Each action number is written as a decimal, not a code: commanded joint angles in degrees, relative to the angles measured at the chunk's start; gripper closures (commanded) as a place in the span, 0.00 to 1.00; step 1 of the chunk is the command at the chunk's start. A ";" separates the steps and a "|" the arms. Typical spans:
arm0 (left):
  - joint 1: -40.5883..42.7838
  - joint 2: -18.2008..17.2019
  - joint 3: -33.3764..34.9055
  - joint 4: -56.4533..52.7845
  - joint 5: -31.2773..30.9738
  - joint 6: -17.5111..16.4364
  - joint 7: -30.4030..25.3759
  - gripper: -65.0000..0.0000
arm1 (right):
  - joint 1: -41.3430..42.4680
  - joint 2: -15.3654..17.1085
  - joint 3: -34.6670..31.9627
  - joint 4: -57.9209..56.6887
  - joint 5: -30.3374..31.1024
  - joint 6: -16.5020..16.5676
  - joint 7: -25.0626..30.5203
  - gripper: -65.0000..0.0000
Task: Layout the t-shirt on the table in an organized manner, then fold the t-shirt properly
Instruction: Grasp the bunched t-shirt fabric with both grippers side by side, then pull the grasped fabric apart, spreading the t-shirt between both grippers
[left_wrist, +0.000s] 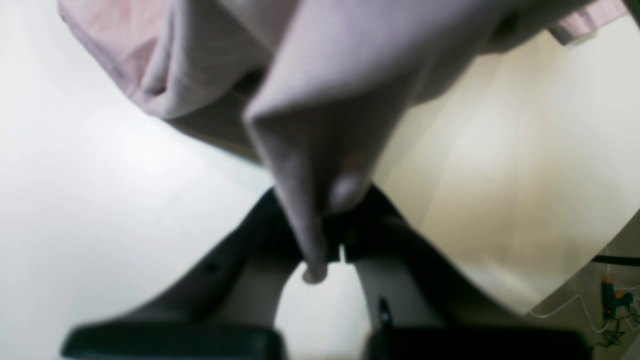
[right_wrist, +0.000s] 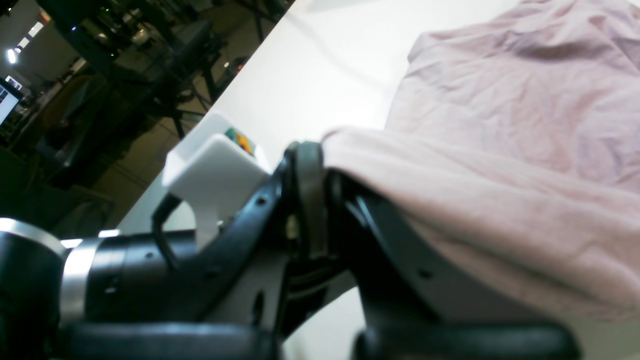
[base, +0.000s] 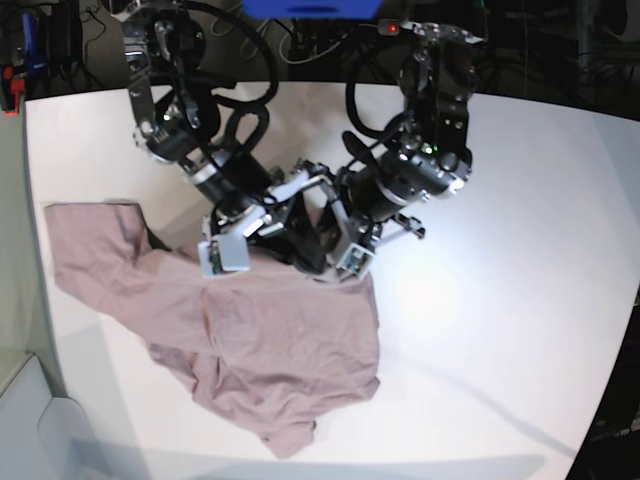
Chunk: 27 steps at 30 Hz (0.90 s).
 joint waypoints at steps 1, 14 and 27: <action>-0.47 0.22 -0.08 0.88 -0.66 0.03 -0.89 0.98 | 0.69 0.05 0.12 1.38 0.60 0.40 1.59 1.00; 8.15 -1.89 -12.12 11.52 -0.66 0.12 -0.19 0.99 | -1.78 1.37 0.30 1.30 0.78 0.40 1.59 1.00; 9.99 -3.12 -32.95 14.16 -1.27 -0.49 -0.80 0.99 | -6.00 1.73 0.21 1.03 0.78 0.66 1.59 0.50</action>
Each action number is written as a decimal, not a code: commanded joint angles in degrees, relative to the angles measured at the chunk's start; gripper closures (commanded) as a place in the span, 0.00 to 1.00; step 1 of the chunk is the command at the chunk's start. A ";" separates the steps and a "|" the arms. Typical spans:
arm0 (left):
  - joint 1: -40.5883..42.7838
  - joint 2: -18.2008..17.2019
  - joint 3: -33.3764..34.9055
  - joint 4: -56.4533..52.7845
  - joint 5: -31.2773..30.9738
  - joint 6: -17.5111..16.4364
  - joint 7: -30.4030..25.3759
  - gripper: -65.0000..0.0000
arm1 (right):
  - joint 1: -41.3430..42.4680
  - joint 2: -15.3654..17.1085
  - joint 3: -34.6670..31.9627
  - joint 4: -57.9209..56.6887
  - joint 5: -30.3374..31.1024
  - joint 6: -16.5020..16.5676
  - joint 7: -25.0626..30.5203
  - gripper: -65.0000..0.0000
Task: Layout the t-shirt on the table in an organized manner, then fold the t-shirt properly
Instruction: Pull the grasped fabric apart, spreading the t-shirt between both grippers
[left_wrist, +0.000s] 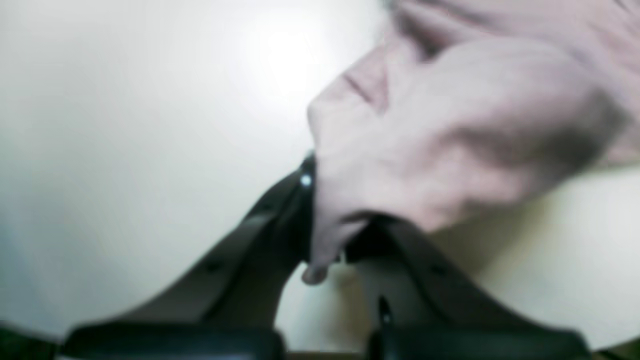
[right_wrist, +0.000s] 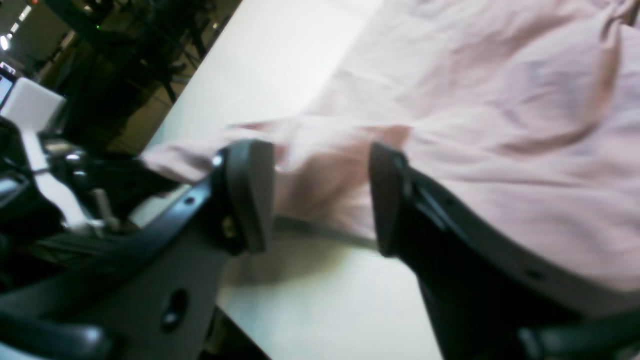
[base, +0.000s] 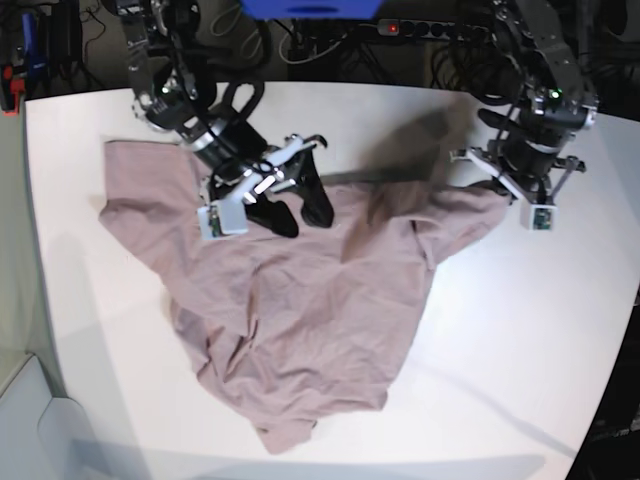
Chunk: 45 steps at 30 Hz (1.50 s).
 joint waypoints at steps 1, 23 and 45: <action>-0.94 -0.37 -1.12 1.26 -0.64 -0.06 -1.20 0.99 | 0.65 0.33 0.04 0.86 0.67 0.44 1.55 0.51; -0.32 -5.56 -20.19 1.00 -7.41 -5.59 -0.58 0.99 | 35.90 6.04 6.45 -39.49 0.49 0.53 1.55 0.50; 4.42 -5.12 -21.78 1.00 -7.85 -5.59 -1.11 0.99 | 53.05 2.09 -1.11 -75.54 0.58 5.54 10.34 0.50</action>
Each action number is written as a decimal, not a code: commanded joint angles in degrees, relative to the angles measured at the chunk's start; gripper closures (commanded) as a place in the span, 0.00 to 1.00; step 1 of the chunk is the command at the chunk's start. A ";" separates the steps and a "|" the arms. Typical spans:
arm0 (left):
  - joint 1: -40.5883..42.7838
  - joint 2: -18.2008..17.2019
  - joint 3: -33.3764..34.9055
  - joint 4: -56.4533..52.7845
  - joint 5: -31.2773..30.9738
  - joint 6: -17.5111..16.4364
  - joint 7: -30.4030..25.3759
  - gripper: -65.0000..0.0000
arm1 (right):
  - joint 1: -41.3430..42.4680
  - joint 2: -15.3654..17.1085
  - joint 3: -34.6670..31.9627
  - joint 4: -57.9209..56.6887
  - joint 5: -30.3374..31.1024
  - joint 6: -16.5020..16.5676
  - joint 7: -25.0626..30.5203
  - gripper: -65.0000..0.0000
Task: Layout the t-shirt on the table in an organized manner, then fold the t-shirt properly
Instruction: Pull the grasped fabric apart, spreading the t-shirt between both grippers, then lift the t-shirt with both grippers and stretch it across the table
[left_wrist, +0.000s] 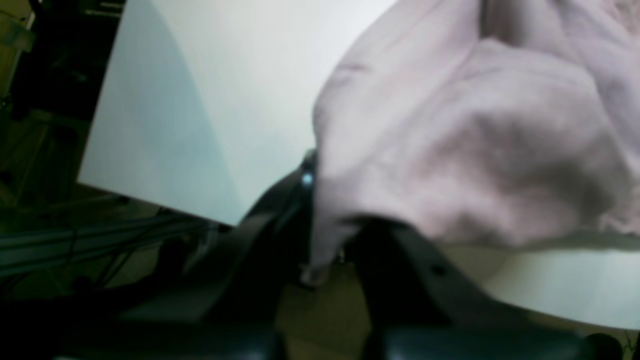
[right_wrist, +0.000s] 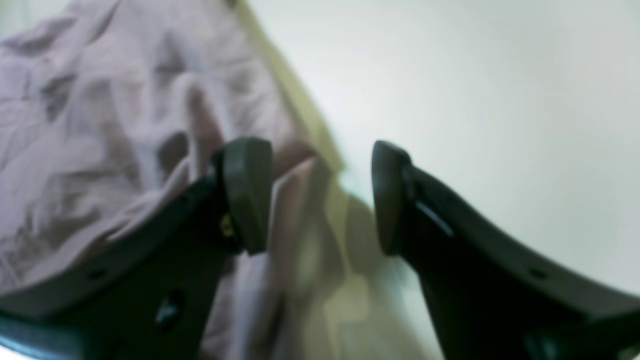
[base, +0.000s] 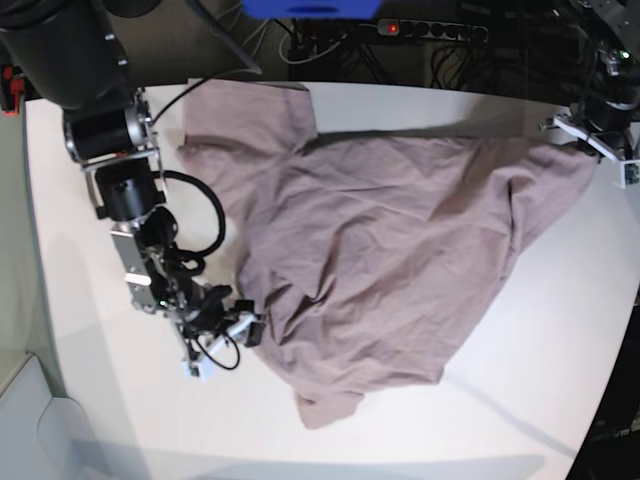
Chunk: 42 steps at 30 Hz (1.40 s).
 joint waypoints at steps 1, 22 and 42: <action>-0.03 -0.57 -0.25 0.96 -0.44 0.15 -1.13 0.99 | 1.68 -0.10 -0.13 1.11 0.71 1.21 1.66 0.50; 0.23 -1.01 -1.83 0.87 -0.35 0.15 -1.22 0.99 | 0.27 -2.12 -0.48 1.29 0.54 0.86 2.37 1.00; -0.12 -4.70 -14.75 0.96 -7.38 0.07 -0.60 0.99 | 1.07 7.64 12.01 7.36 0.80 0.77 1.84 1.00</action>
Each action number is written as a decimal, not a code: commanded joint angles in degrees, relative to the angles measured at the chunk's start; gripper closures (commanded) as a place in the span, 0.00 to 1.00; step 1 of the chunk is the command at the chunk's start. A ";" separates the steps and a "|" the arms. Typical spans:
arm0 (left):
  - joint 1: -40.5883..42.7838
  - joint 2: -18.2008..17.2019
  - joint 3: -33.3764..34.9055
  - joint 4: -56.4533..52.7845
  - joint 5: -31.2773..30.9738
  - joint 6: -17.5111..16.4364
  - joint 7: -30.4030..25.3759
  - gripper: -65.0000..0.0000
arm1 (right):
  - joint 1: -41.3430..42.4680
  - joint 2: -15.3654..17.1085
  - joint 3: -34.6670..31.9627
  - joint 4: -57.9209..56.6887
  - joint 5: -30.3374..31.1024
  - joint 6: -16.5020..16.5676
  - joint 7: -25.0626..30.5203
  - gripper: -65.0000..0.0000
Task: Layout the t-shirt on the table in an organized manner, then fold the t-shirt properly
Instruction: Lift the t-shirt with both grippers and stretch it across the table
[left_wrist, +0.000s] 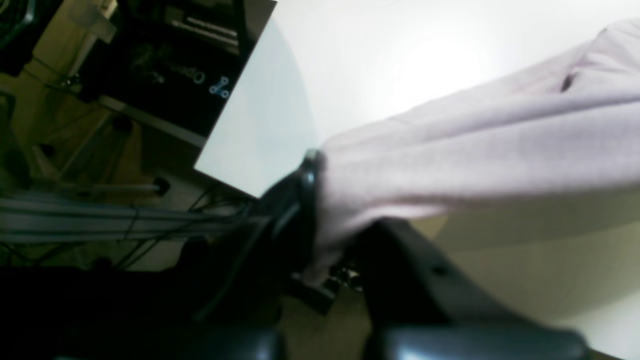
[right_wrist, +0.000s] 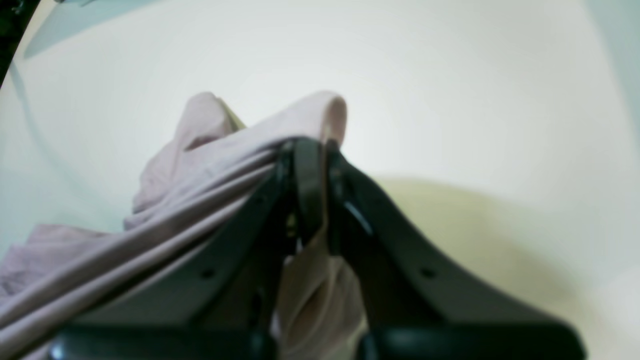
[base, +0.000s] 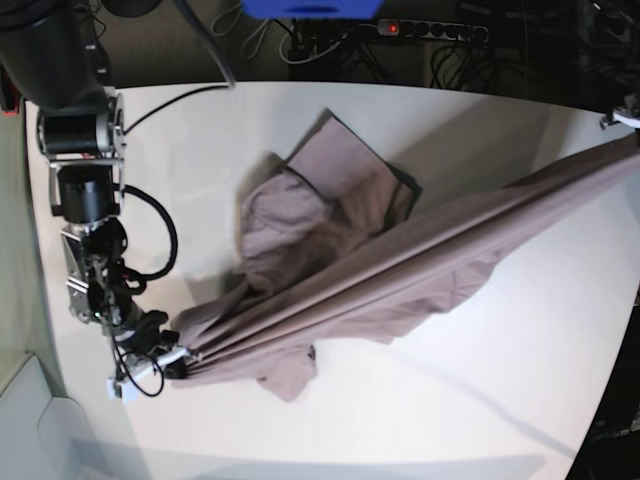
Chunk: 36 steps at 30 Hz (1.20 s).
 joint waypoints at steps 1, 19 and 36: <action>0.34 -0.42 0.75 0.85 -0.04 0.50 -1.24 0.99 | 0.82 0.93 0.40 1.68 0.14 0.18 1.71 1.00; 3.59 4.16 11.47 1.11 -0.13 0.50 -1.24 0.99 | -26.52 5.41 9.90 44.14 -0.03 0.10 1.71 1.00; 3.77 2.75 10.95 1.02 -0.04 0.41 -1.50 0.95 | -35.40 5.41 13.76 43.26 -0.12 0.10 -3.66 0.90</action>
